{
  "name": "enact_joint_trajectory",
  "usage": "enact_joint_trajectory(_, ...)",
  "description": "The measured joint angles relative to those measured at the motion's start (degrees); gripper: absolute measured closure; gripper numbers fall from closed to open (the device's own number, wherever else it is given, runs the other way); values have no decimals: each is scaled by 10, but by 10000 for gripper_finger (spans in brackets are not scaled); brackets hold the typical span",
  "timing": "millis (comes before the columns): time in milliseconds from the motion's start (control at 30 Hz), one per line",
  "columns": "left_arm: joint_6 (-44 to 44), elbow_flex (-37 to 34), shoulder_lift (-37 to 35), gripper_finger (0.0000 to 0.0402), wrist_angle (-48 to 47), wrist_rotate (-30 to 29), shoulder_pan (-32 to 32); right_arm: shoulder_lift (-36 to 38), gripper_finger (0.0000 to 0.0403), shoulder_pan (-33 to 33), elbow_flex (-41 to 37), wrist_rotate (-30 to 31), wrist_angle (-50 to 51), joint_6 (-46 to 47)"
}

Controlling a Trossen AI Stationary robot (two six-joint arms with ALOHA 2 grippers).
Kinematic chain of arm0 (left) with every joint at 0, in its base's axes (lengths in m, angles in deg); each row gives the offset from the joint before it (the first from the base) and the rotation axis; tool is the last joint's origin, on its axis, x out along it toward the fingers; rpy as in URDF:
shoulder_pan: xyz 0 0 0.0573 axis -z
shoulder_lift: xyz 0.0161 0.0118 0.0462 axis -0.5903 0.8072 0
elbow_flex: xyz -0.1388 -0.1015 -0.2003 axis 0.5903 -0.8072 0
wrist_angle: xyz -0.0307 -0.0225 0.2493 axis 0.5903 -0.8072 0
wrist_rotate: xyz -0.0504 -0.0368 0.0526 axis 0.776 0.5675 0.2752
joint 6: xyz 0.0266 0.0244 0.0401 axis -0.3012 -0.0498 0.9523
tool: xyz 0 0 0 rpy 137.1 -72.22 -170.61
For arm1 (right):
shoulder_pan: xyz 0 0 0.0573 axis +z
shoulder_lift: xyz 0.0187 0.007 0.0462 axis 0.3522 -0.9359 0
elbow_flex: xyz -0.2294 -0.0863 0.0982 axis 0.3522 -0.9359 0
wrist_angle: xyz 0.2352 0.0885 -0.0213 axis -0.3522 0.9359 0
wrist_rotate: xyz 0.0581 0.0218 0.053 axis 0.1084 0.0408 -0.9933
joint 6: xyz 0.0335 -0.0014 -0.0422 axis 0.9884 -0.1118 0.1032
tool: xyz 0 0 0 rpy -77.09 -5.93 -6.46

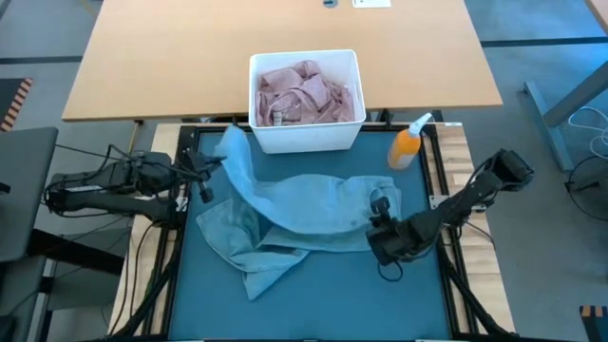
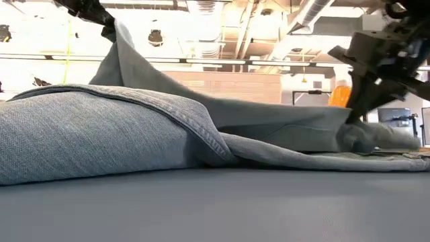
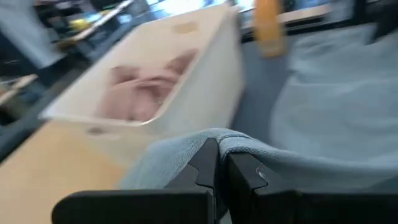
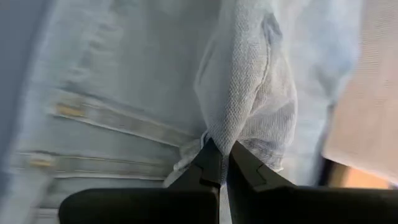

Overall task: Fold Laundry from Bin
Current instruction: Fold the blue pants

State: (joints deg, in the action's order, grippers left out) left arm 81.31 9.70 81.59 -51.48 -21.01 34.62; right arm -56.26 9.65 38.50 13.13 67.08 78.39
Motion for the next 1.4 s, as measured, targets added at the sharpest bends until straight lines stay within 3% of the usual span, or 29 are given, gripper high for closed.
enact_joint_trajectory(133,-13,0,0,401,4,80,0,0,379,21,-24,-39,-48,30)
enact_joint_trajectory(300,-25,0,0,401,4,124,0,0,370,40,-26,-124,-62,98)
enact_joint_trajectory(500,-25,0,0,401,4,127,0,0,319,44,-10,-228,-71,198)
enact_joint_trajectory(733,-27,0,0,401,3,122,0,1,247,43,83,-310,-14,291)
enact_joint_trajectory(800,-27,0,0,401,4,122,0,1,232,43,110,-304,15,306)
enact_joint_trajectory(967,-31,0,0,401,3,121,0,2,231,23,98,-184,116,428)
enact_joint_trajectory(1033,-42,0,0,401,3,121,0,2,238,13,72,-199,117,450)
enact_joint_trajectory(1167,-48,0,0,401,-6,121,0,1,247,18,50,-300,98,453)
enact_joint_trajectory(1400,-45,0,5,401,-6,121,0,1,248,66,50,-295,109,420)
